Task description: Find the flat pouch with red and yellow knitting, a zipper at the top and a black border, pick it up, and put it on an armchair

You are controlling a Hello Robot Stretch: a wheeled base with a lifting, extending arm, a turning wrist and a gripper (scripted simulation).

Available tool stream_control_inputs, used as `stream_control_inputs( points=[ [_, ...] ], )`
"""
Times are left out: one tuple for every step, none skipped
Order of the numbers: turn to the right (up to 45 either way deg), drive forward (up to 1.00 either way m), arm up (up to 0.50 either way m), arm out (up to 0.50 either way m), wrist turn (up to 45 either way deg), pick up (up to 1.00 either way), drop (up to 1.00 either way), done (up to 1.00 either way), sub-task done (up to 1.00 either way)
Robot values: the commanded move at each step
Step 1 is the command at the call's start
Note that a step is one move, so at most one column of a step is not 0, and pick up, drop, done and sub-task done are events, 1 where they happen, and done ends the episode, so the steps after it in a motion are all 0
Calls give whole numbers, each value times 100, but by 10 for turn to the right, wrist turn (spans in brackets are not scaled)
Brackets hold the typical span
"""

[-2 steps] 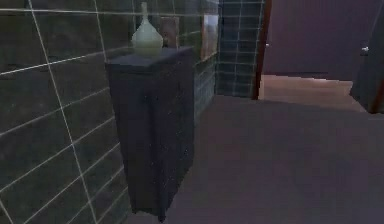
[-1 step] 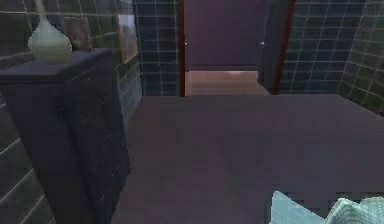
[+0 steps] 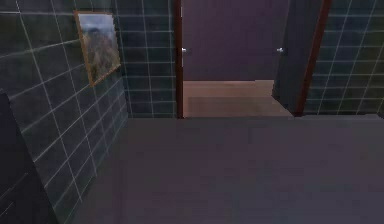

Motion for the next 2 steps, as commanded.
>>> stream_control_inputs(
  points=[
    [30,0,0,0,0,0,0,0,0],
    [0,100,0,0,0,0,0,0,0]
  ],
)
